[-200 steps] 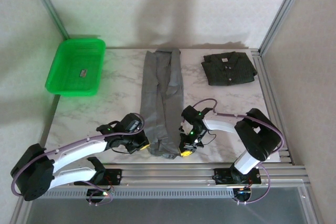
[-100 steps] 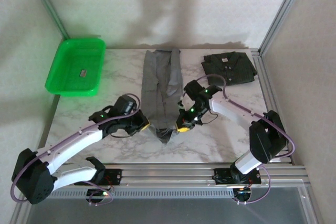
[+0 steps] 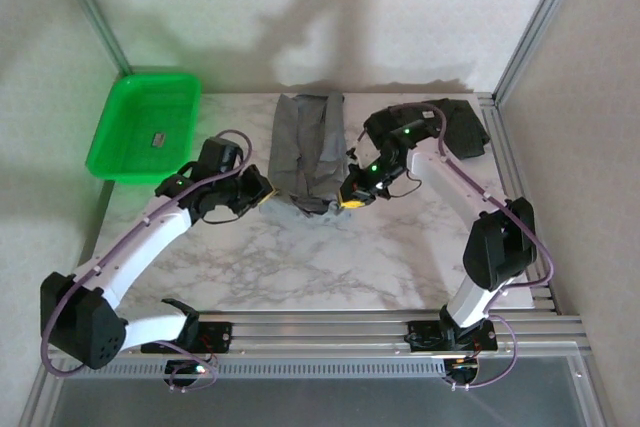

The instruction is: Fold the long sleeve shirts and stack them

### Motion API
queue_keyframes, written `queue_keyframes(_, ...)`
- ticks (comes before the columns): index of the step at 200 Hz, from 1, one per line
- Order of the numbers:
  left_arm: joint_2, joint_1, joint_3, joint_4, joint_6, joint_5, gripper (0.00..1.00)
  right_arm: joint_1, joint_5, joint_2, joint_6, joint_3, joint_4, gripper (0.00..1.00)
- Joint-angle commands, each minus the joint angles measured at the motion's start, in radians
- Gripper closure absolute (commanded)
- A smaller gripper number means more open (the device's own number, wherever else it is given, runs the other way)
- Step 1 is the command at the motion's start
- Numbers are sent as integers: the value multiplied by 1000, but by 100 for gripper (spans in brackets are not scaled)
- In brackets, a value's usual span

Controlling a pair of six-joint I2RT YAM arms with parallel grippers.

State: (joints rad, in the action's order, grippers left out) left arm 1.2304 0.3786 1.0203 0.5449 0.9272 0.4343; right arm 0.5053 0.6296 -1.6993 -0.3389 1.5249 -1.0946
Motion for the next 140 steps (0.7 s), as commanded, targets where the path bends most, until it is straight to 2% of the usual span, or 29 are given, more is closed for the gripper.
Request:
queue_keyframes(1, 13, -28, 52, 8, -46, 17, 100, -24, 16, -33, 33, 87, -63, 100)
queue_keyframes(92, 149, -124, 177, -34, -124, 9, 100, -86, 6, -229, 60, 395, -116, 100)
queue_keyframes(140, 258, -140, 243, -74, -167, -13, 100, -107, -19, -346, 79, 509, -141, 100)
